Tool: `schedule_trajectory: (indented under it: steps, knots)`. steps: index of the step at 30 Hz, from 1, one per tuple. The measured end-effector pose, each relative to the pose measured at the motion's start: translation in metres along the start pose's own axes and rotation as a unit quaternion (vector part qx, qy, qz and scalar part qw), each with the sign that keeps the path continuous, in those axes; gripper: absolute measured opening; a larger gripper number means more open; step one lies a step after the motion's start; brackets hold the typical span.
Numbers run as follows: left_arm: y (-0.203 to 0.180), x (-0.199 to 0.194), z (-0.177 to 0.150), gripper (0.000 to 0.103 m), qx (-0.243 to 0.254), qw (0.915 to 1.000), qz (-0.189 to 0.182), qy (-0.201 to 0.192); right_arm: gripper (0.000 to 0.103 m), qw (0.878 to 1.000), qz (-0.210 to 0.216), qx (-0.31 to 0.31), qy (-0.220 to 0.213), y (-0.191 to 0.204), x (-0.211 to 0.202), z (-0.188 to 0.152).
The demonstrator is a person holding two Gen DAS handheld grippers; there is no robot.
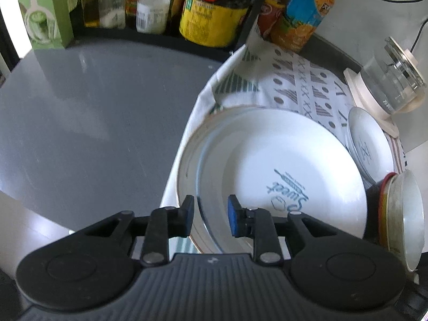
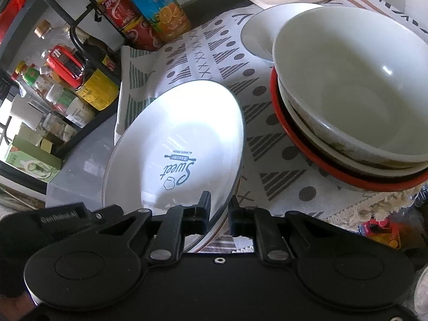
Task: Organize plates and bowls
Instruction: 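Lower the 'Sweet' plate onto the flower-print plate and open both grippers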
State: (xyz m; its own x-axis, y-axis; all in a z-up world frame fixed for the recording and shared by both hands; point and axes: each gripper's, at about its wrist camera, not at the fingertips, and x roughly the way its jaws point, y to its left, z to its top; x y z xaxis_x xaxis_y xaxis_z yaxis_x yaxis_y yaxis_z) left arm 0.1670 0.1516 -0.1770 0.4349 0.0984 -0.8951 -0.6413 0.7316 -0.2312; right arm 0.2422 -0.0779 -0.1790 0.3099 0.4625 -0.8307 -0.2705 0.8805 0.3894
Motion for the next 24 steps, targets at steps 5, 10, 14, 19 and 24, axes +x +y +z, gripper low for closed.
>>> schedule_trajectory:
  steps: [5, 10, 14, 19, 24]
  knots:
    - [0.008, -0.005, 0.008, 0.038, -0.001, 0.9998, 0.014, -0.017, 0.013, 1.0, -0.004, 0.002, 0.003, 0.0, 0.001, 0.001]
    - [0.016, -0.004, 0.014, 0.044, -0.002, 0.9996, 0.019, -0.023, 0.011, 1.0, -0.011, 0.014, 0.016, -0.003, 0.005, 0.002]
    - [0.022, 0.004, 0.013, 0.044, -0.012, 0.9998, 0.015, -0.008, 0.011, 1.0, -0.011, 0.016, 0.02, -0.004, 0.008, 0.0]
    - [0.029, 0.013, 0.013, 0.044, -0.014, 0.9994, 0.032, -0.005, 0.012, 1.0, -0.014, 0.016, 0.023, -0.004, 0.012, 0.0]
    - [0.035, 0.017, 0.014, 0.044, -0.021, 0.9996, 0.017, -0.004, 0.012, 1.0, -0.018, 0.008, 0.023, -0.002, 0.012, 0.001]
